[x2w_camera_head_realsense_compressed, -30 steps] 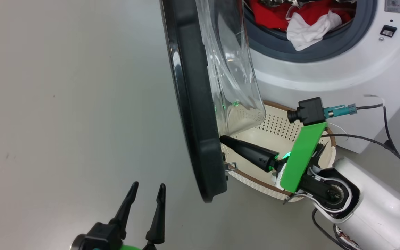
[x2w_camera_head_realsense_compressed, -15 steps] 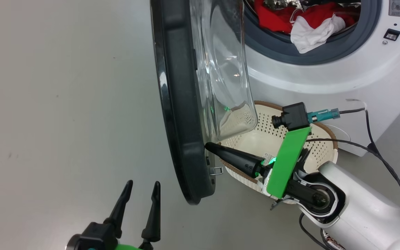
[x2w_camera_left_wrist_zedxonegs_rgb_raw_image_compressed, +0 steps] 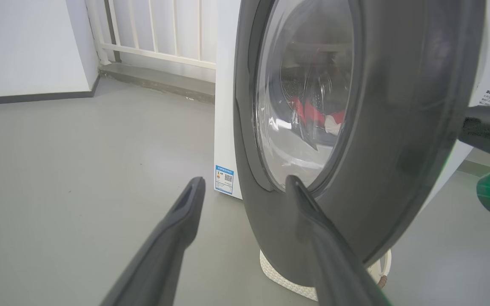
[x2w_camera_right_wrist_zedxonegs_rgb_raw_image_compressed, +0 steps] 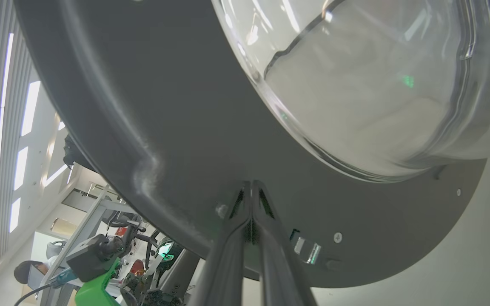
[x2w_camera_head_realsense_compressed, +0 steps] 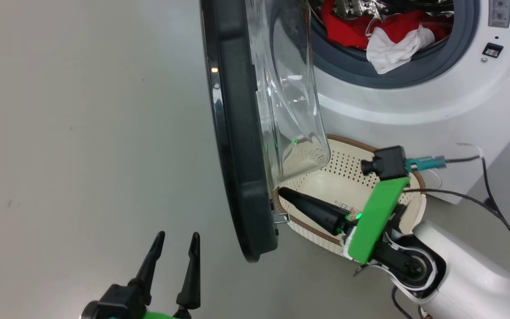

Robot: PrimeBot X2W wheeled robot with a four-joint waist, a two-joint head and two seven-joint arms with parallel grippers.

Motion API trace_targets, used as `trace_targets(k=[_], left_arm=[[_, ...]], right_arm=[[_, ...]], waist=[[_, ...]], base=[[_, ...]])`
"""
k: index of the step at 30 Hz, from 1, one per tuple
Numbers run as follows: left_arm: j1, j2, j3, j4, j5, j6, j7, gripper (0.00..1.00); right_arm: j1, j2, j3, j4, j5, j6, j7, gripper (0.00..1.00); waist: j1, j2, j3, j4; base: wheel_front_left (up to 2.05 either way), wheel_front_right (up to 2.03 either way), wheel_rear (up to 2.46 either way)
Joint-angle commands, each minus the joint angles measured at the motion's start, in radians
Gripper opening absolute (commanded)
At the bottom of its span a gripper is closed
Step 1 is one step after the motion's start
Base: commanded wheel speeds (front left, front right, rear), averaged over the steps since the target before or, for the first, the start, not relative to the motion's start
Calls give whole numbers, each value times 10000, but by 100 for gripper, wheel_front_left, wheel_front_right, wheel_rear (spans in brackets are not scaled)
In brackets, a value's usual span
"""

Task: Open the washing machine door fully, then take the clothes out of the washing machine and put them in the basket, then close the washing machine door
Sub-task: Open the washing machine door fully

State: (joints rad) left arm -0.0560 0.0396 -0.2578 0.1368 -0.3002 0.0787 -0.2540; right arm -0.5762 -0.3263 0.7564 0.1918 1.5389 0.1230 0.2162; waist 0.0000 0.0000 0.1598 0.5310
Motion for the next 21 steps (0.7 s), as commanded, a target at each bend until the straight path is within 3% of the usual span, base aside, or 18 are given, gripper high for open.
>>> trace_targets(k=[1, 3, 21], left_arm=[[-35, 106, 391, -171, 114, -52, -78, 100], [-32, 106, 442, -142, 146, -84, -78, 100], [78, 106, 910, -3, 368, -266, -78, 100]], right_arm=[[295, -55, 21, -185, -105, 77, -258, 68], [484, -171, 46, -158, -114, 77, -467, 100], [2071, -1285, 54, 401, -75, 77, -2514, 100]], waist=[[0, 0, -47, -24], [0, 0, -75, -80], [0, 0, -251, -565]], base=[[0, 0, 0], [0, 0, 0], [0, 0, 0]])
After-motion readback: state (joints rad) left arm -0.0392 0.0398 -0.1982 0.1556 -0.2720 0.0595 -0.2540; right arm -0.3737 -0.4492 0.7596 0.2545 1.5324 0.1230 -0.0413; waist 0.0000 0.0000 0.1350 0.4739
